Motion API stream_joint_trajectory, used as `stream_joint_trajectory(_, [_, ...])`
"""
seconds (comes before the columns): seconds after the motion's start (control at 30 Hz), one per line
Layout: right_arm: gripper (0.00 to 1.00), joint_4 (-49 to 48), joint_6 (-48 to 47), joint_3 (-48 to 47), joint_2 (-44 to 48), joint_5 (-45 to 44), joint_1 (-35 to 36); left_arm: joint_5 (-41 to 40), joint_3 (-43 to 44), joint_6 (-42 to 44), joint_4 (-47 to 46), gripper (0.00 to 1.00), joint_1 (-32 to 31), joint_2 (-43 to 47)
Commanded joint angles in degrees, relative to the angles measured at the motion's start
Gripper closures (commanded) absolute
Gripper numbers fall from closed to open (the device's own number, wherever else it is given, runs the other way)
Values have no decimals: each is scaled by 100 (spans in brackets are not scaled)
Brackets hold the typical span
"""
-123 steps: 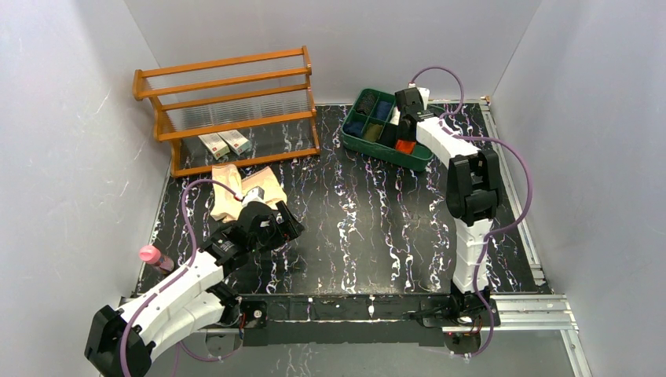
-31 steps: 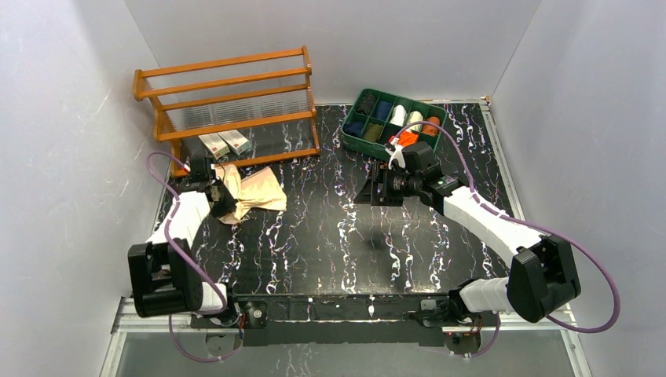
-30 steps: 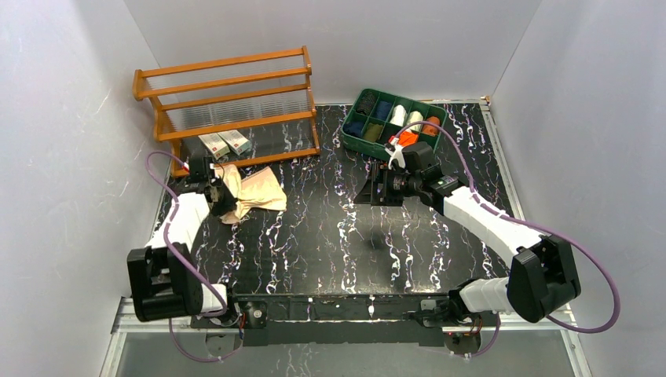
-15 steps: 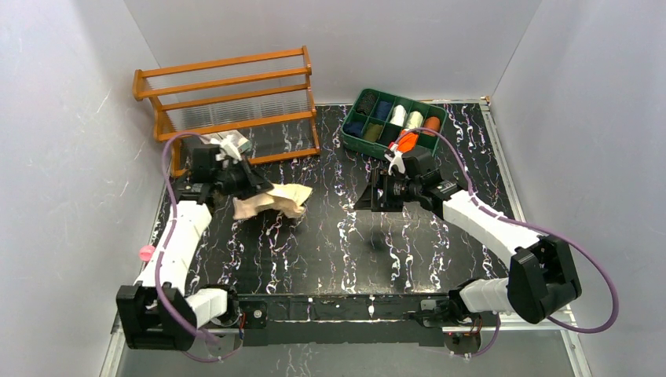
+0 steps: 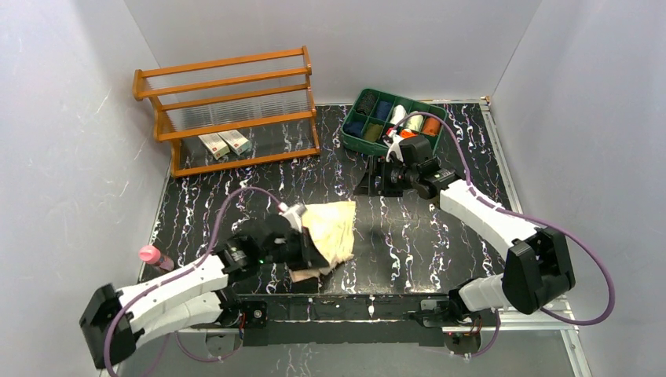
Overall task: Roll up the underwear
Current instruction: Move the underwear to the center of the board.
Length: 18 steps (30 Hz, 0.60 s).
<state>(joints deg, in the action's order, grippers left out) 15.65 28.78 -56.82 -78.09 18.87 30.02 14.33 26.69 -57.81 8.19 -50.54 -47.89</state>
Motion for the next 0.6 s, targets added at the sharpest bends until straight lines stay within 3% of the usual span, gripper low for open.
stream_joint_trajectory(0.0, [21,261,-374,-451,-293,-25,0,-1087,268,-245,-397,65,-1173,-905])
stream_joint_trajectory(0.1, [21,473,-555,-553,-384,-44,1,-2196,736,-188,333,42,-1554,-919])
stream_joint_trajectory(0.27, [23,469,-745,-492,-497,220,32,-3798,1014,-333,1642,14,-1552,-32])
stream_joint_trajectory(0.4, [25,489,-987,-720,-951,104,302,-4535,902,-861,2733,9,-1538,322])
stream_joint_trajectory(0.57, [26,579,-1288,-1500,-1916,-160,799,-4495,785,-979,2973,5,-1538,-253])
